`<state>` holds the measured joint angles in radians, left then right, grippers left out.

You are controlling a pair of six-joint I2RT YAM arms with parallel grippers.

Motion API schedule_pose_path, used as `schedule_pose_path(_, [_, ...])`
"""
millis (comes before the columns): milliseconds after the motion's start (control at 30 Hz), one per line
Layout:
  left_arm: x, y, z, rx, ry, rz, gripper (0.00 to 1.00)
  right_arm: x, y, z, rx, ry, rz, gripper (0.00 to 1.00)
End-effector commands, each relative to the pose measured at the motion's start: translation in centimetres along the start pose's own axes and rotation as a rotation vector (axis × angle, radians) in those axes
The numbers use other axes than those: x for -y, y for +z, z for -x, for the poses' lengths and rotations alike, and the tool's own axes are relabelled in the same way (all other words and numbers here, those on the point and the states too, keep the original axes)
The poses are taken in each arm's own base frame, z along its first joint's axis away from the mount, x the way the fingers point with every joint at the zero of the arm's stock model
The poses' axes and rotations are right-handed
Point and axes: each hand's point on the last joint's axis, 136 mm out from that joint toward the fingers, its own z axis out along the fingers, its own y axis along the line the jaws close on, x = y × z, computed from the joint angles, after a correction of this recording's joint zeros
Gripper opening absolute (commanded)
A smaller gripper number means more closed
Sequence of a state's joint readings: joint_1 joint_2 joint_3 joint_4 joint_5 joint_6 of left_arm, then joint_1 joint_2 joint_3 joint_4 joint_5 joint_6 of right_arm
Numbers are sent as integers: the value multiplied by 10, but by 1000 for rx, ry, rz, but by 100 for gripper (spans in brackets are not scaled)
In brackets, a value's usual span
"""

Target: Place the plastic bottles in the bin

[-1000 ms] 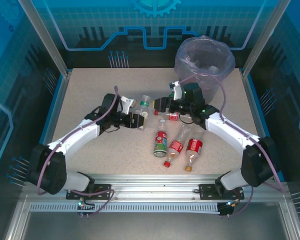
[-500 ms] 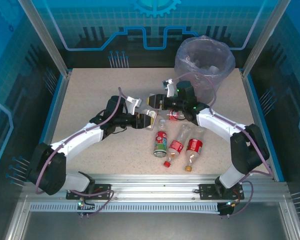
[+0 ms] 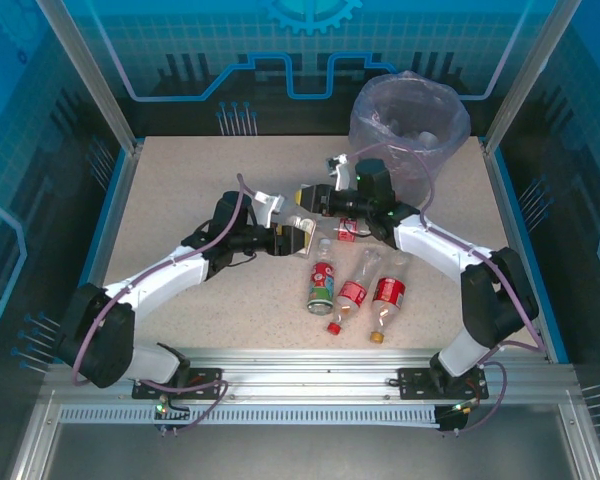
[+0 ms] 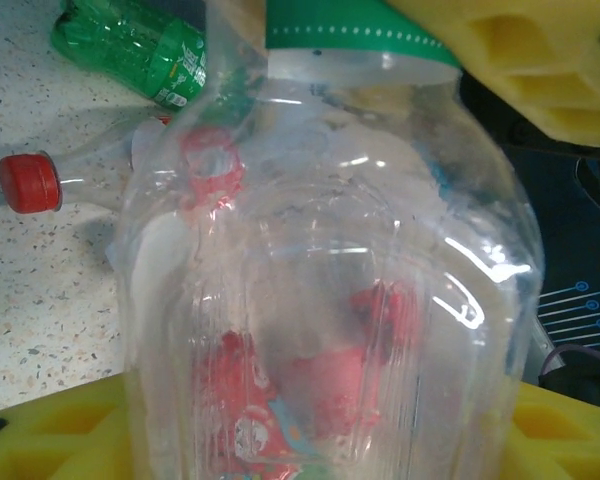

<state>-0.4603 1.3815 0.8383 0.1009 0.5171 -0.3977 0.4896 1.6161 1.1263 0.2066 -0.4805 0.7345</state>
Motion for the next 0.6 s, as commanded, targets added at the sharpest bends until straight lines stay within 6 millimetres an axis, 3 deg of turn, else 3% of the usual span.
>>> schedule_pose_path(0, [15,2,4,15,6,-72,71,-8,-8,17,28,-53,5,26])
schedule_pose_path(133, [14,3,5,18,4,-71,97,-16,-17,28,47,-93,-2,24])
schedule_pose_path(167, [14,3,5,18,7,-71,99,-18,-21,32,56,-111,-9,24])
schedule_pose_path(333, [9,1,-3,4,24,-52,99,-28,-50,64,105,-235,-96,24])
schedule_pose_path(567, [-4,5,-21,-51,-33,-15,99,-54,-114,120,237,-513,-328,23])
